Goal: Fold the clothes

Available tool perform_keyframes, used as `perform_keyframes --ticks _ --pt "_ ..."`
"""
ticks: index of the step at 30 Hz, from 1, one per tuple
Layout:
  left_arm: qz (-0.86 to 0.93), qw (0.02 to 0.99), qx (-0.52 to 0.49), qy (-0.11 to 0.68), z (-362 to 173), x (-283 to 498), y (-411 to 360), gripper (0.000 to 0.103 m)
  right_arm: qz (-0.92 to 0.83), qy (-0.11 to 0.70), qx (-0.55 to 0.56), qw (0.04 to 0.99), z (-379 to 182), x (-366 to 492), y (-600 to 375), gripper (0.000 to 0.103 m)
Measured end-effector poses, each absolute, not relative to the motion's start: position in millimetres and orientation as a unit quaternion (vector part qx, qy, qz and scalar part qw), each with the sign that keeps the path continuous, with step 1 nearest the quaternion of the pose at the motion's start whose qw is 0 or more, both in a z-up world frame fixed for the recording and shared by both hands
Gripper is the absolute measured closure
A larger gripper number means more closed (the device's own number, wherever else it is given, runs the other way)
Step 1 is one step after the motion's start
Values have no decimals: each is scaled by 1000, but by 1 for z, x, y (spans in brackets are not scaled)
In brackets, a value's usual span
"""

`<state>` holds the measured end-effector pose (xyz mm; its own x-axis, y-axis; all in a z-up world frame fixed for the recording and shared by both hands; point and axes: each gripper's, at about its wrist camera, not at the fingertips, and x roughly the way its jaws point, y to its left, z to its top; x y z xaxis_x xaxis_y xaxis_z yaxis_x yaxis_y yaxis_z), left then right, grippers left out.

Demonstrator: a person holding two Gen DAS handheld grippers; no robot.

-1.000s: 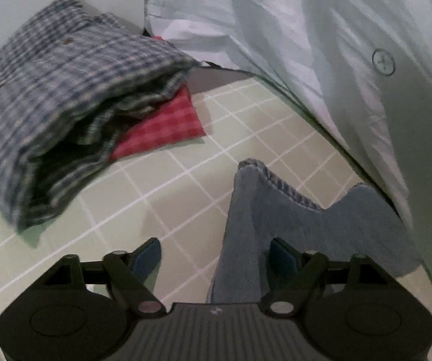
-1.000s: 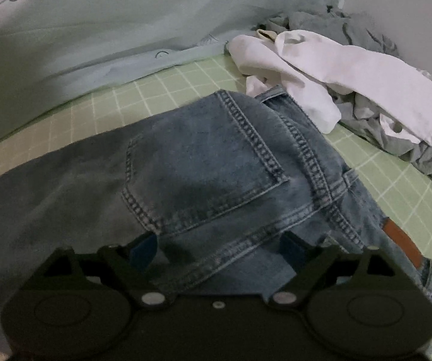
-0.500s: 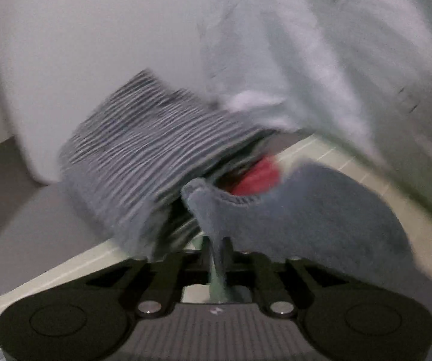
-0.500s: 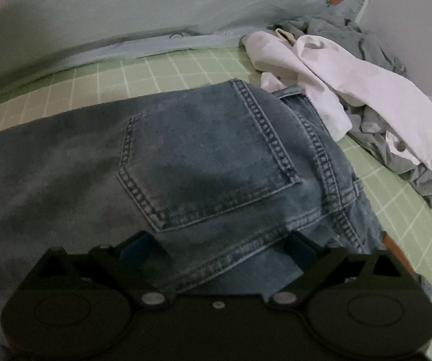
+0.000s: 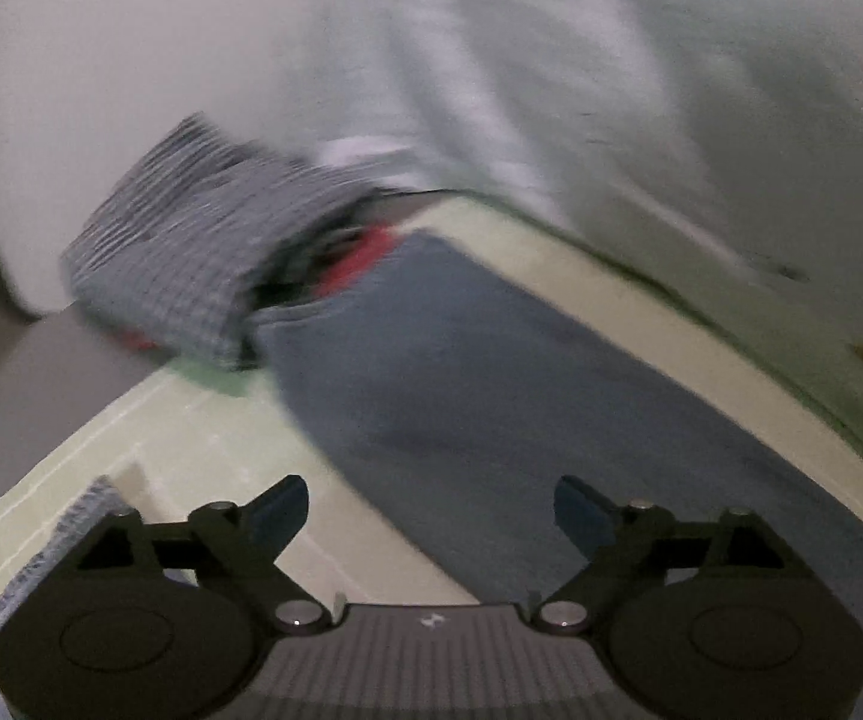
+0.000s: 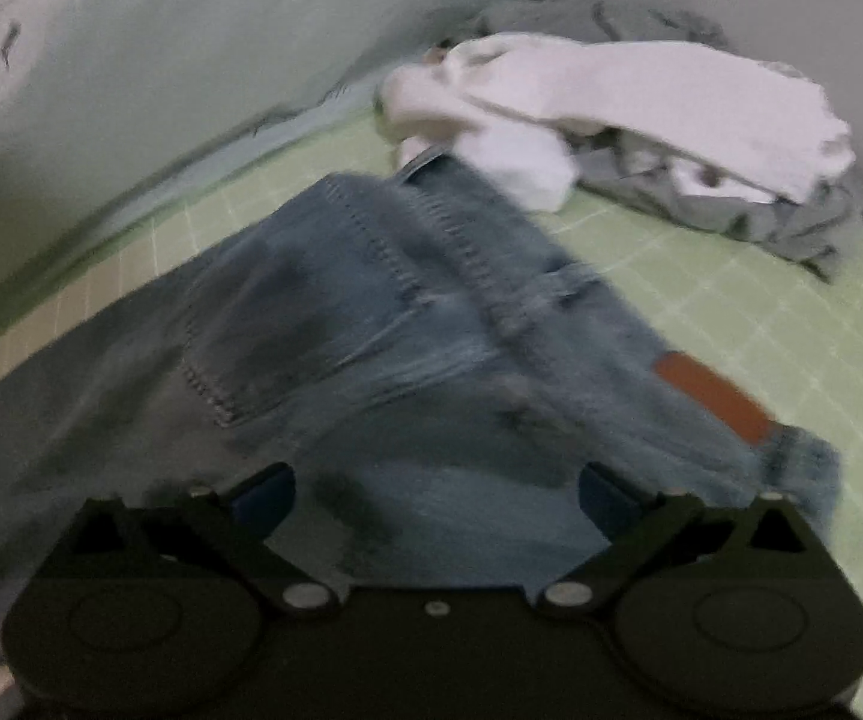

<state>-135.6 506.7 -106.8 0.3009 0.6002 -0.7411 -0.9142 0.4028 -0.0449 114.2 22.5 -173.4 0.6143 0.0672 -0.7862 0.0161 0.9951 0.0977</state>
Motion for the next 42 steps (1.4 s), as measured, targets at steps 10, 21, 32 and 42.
perform_keyframes --ticks 10,21,32,42 --pt "373 839 -228 325 -65 -109 367 11 -79 414 225 878 -186 65 -114 0" --pt "328 865 -181 333 -45 -127 250 10 -4 414 482 772 -232 86 -170 39" --pt "356 852 -173 344 -39 -145 210 10 -3 424 355 833 -217 59 -210 87" --pt "351 849 -191 345 -51 -113 190 10 15 390 172 905 -170 96 -210 43"
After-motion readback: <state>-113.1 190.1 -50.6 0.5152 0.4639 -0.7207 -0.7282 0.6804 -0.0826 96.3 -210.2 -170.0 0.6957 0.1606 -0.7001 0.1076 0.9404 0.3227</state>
